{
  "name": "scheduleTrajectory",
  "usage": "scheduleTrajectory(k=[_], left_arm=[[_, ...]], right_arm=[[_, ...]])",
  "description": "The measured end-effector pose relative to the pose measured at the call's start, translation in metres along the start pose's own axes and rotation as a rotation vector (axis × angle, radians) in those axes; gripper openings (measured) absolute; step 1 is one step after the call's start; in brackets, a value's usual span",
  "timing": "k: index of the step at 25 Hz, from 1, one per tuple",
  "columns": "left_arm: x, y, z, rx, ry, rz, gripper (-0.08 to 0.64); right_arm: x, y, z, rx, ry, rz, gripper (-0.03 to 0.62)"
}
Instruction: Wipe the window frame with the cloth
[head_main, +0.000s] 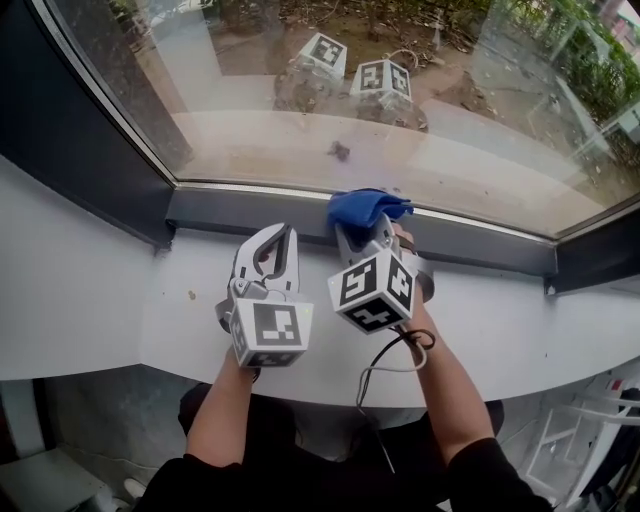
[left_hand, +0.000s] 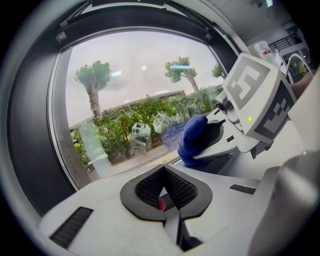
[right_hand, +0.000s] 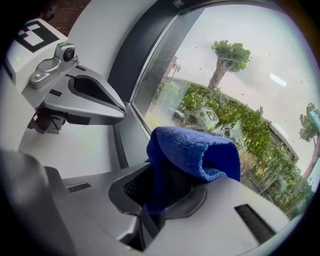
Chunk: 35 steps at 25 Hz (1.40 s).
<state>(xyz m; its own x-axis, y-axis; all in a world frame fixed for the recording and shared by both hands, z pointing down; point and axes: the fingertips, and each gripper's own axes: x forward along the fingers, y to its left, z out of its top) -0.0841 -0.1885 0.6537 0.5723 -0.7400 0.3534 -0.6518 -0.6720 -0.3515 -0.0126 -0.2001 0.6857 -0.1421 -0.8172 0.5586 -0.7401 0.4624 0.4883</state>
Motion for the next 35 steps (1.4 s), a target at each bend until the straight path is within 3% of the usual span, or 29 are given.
scheduleTrajectory(k=[5,8,12,17,25,28,35], left_arm=[[0.010,-0.011,0.009,0.007,-0.021,0.007,0.005],[0.014,-0.021,0.013,0.024,-0.037,0.013,0.005],[0.017,-0.041,0.014,0.056,-0.007,-0.022,0.005],[0.026,-0.065,0.029,0.032,-0.038,-0.076,0.005],[0.019,-0.066,0.046,-0.086,-0.042,-0.039,0.005],[0.013,-0.060,0.044,-0.084,-0.034,-0.015,0.005],[0.013,-0.054,0.048,-0.105,-0.014,-0.038,0.005]], right_arm=[[0.003,-0.008,-0.009,-0.006,-0.002,-0.012,0.040],[-0.007,-0.015,-0.018,0.038,-0.012,0.007,0.040],[-0.018,-0.023,-0.029,0.069,-0.025,0.010,0.040],[-0.027,-0.029,-0.041,0.046,-0.039,0.002,0.040],[-0.029,-0.028,-0.043,-0.024,-0.016,0.019,0.038],[-0.029,-0.026,-0.040,-0.014,-0.029,0.067,0.038],[-0.023,-0.028,-0.044,0.038,-0.051,0.103,0.038]])
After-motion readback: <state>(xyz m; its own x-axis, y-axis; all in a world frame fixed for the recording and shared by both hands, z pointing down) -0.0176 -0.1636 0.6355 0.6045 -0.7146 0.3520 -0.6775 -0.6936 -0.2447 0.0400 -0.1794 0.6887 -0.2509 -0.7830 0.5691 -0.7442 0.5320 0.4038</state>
